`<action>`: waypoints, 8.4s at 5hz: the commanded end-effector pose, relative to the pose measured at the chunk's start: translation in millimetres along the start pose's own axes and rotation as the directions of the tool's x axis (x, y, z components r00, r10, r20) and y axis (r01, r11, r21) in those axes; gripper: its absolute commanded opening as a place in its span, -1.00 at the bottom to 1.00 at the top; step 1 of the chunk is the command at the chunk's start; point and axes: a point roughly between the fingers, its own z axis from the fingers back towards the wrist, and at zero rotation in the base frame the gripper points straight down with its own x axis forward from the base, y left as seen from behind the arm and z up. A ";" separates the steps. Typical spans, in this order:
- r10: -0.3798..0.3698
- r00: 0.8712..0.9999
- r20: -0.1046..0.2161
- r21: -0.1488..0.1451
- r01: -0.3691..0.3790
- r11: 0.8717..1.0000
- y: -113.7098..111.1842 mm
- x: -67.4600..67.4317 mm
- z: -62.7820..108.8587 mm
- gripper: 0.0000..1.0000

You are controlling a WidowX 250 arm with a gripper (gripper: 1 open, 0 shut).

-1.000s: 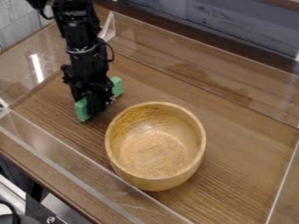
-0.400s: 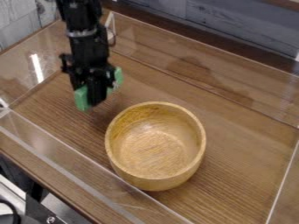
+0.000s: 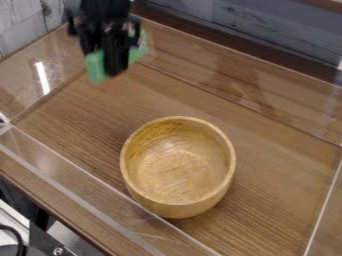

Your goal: Put the green block in the brown bowl

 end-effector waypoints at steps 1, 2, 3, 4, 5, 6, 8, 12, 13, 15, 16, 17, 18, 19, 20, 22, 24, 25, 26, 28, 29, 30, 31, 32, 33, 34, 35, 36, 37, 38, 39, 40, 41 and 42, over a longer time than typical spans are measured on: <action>-0.042 0.998 0.042 0.012 0.042 0.999 -40.2 -11.1 30.3 -1.00; -0.114 0.993 0.021 0.015 0.114 0.993 -89.0 -33.1 18.9 -1.00; -0.148 0.989 0.009 0.028 0.147 0.989 -106.7 -52.8 6.6 -1.00; -0.167 0.986 0.020 0.037 0.166 0.985 -136.9 -63.4 -14.6 -1.00; -0.169 0.985 0.039 0.040 0.167 0.985 -147.7 -60.8 -33.4 -1.00; -0.135 0.989 0.055 0.040 0.133 0.990 -141.6 -61.1 -28.1 -1.00; -0.103 0.992 0.067 0.030 0.102 0.994 -135.9 -61.1 -19.2 -1.00; -0.073 0.994 0.078 0.010 0.072 0.997 -132.0 -56.7 -14.7 -1.00; -0.070 0.994 0.079 0.005 0.070 0.998 -132.3 -56.1 -15.3 -1.00; -0.063 0.995 0.079 -0.006 0.063 0.998 -132.4 -56.4 -15.5 -1.00; -0.059 0.995 0.079 -0.010 0.060 0.998 -132.2 -56.6 -15.3 -1.00; -0.055 0.995 0.079 -0.014 0.057 0.998 -132.0 -56.9 -15.5 -1.00; -0.043 0.996 0.079 -0.015 0.044 0.999 -127.9 -56.4 -21.9 -1.00; -0.032 0.996 0.080 -0.016 0.033 0.999 -123.3 -55.6 -27.4 -1.00; -0.021 0.997 0.080 -0.018 0.022 1.000 -119.5 -55.4 -34.1 -1.00; 0.000 0.997 0.078 -0.024 0.002 1.000 -113.8 -54.5 -44.2 -1.00; 0.008 0.997 0.077 -0.029 -0.006 1.000 -110.3 -52.6 -53.9 -1.00; 0.012 0.997 0.076 -0.034 -0.009 0.999 -109.0 -52.4 -57.6 -1.00; 0.014 0.997 0.076 -0.038 -0.011 0.999 -108.0 -52.2 -61.1 -1.00; 0.019 0.997 0.074 -0.047 -0.015 0.999 -106.6 -52.3 -64.7 -1.00; 0.021 0.997 0.073 -0.052 -0.017 0.999 -106.5 -52.3 -66.0 -1.00; 0.024 0.997 0.072 -0.056 -0.020 0.998 -106.2 -52.5 -67.0 -1.00; 0.026 0.997 0.071 -0.061 -0.022 0.998 -106.2 -52.8 -67.3 -1.00; 0.029 0.997 0.069 -0.066 -0.025 0.998 -106.2 -53.1 -67.5 -1.00; 0.032 0.997 0.068 -0.071 -0.027 0.997 -106.2 -53.6 -67.6 -1.00; 0.035 0.997 0.067 -0.076 -0.029 0.997 -106.1 -54.3 -67.1 -1.00; 0.037 0.997 0.066 -0.081 -0.032 0.996 -106.2 -55.0 -66.4 -1.00; 0.040 0.997 0.065 -0.086 -0.035 0.996 -106.3 -55.2 -65.5 -1.00; 0.043 0.997 0.064 -0.091 -0.037 0.995 -106.4 -55.0 -64.4 -1.00; 0.043 0.997 0.060 -0.092 -0.037 0.995 -106.6 -53.0 -68.9 -1.00; 0.042 0.998 0.056 -0.094 -0.037 0.995 -106.8 -51.1 -73.4 -1.00; 0.043 0.998 0.051 -0.095 -0.038 0.995 -107.0 -49.6 -77.3 -1.00; 0.044 0.998 0.046 -0.095 -0.039 0.995 -107.3 -48.1 -81.5 -1.00; 0.044 0.998 0.042 -0.096 -0.040 0.995 -107.2 -46.7 -83.7 -1.00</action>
